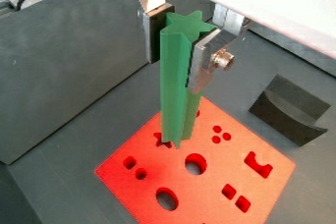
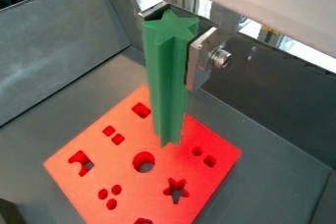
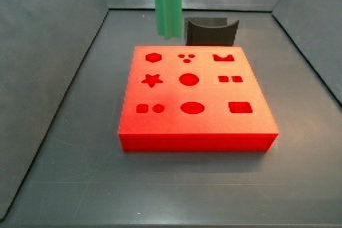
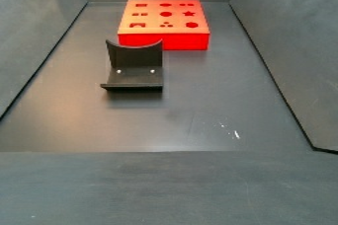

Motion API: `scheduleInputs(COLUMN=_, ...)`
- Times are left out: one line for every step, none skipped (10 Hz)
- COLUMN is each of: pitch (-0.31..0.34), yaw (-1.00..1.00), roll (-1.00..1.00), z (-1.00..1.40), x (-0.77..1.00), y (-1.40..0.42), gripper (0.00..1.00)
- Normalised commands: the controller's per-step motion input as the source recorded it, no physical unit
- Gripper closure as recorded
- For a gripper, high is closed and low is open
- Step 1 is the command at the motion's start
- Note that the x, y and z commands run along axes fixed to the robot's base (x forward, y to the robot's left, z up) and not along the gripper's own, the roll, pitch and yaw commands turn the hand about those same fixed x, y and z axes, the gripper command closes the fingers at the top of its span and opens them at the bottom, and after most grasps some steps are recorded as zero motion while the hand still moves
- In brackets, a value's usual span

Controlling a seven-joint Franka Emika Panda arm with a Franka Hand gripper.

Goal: Insert the star object.

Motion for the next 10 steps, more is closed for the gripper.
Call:
scheduleInputs(pitch=0.0, yaw=0.0, roll=0.0, z=-0.15, x=0.0, y=0.04, gripper=1.0)
scheduleInputs(pitch=0.0, yaw=0.42, roll=0.07, z=-0.33, x=0.05, y=0.0, gripper=1.0)
scheduleInputs(pitch=0.044, yaw=0.88, roll=0.18, z=-0.21, x=0.07, y=0.0, gripper=1.0)
scheduleInputs(pitch=0.084, yaw=0.89, roll=0.26, z=-0.21, x=0.0, y=0.03, gripper=1.0)
scheduleInputs(pitch=0.07, yaw=0.92, roll=0.24, z=-0.18, x=0.0, y=0.03, gripper=1.0)
scheduleInputs(pitch=0.071, yaw=0.93, roll=0.24, z=-0.18, x=0.0, y=0.03, gripper=1.0)
scheduleInputs(pitch=0.074, yaw=0.92, roll=0.25, z=-0.19, x=0.0, y=0.03, gripper=1.0)
scheduleInputs(pitch=0.077, yaw=0.91, roll=0.26, z=-0.19, x=0.0, y=0.03, gripper=1.0)
scheduleInputs(pitch=0.076, yaw=0.91, roll=0.26, z=-0.2, x=0.0, y=0.03, gripper=1.0)
scheduleInputs(pitch=0.084, yaw=0.86, roll=0.25, z=-0.26, x=0.0, y=0.0, gripper=1.0)
